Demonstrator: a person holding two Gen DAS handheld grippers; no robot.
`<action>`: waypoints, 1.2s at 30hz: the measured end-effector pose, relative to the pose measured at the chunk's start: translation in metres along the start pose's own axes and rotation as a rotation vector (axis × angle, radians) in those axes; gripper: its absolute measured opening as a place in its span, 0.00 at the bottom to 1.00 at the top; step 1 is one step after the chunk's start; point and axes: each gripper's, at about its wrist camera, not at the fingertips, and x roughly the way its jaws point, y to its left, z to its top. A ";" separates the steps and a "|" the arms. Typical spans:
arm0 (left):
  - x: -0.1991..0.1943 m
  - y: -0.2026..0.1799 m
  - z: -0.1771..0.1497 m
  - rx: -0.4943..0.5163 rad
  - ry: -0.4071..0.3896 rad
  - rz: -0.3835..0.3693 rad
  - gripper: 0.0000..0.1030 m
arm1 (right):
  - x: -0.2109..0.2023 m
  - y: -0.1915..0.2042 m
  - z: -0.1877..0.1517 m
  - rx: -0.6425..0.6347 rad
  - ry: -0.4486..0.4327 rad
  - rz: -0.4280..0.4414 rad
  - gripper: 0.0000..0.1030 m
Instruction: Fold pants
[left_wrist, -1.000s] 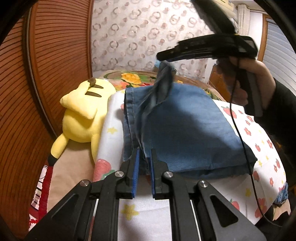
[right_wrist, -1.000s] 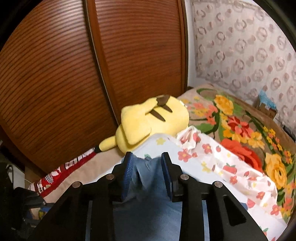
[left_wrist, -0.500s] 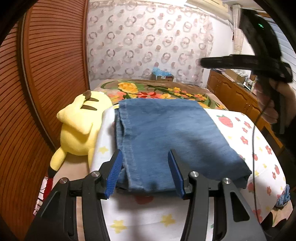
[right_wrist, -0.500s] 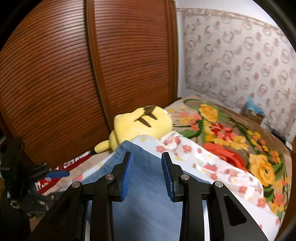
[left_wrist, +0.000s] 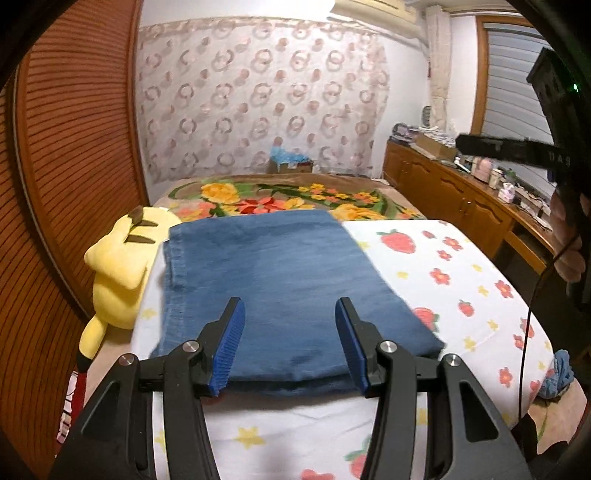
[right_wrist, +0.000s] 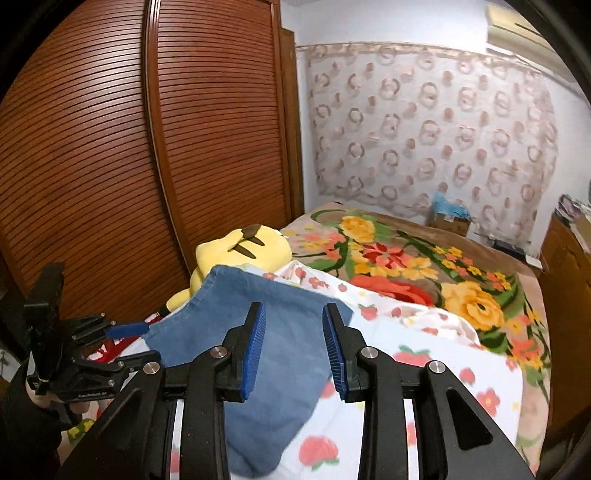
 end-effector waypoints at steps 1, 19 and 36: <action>-0.003 -0.004 -0.001 0.007 -0.007 -0.001 0.50 | -0.005 0.005 -0.005 0.007 -0.001 -0.008 0.32; -0.036 -0.038 -0.025 0.050 -0.041 -0.001 0.82 | -0.044 0.034 -0.069 0.108 0.021 -0.066 0.50; 0.041 0.000 -0.045 0.018 0.095 0.065 0.82 | 0.051 0.023 -0.078 0.170 0.199 -0.023 0.51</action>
